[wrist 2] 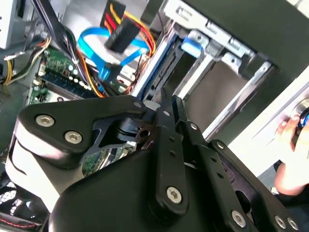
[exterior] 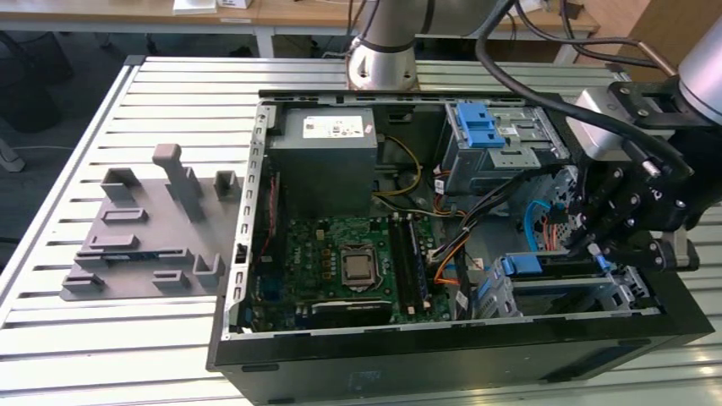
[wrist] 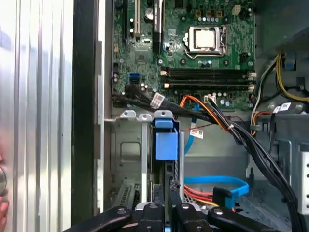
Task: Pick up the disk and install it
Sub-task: 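Insert the first disk wire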
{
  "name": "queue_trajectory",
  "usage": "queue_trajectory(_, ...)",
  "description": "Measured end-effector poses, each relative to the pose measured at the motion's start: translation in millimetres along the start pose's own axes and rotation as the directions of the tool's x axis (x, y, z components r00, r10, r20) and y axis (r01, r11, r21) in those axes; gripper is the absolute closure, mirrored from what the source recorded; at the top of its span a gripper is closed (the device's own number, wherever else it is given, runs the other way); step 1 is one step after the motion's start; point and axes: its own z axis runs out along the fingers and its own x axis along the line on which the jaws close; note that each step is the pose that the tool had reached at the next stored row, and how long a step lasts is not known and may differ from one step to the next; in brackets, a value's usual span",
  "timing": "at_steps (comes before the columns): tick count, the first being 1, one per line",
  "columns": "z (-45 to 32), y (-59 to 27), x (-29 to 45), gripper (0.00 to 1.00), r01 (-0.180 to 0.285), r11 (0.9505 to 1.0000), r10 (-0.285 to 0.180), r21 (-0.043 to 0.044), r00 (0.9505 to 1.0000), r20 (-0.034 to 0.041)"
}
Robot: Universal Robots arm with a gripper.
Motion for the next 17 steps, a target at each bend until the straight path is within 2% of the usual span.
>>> queue_trajectory(4, 0.2, -5.8, -9.4, 0.82, 0.000, 1.0000, 0.000, 0.0000, 1.0000, 0.0002)
queue_trajectory(9, 0.3, -6.9, -21.6, 0.82, -0.001, 1.0000, 0.001, 0.0004, 1.0000, 0.0000)
queue_trajectory(13, -0.4, -7.0, -25.3, 0.82, -0.007, 1.0000, 0.007, 0.0018, 1.0000, 0.0003)
queue_trajectory(17, -7.0, -6.9, -27.8, 0.82, -0.009, 1.0000, 0.009, 0.0022, 1.0000, 0.0004)
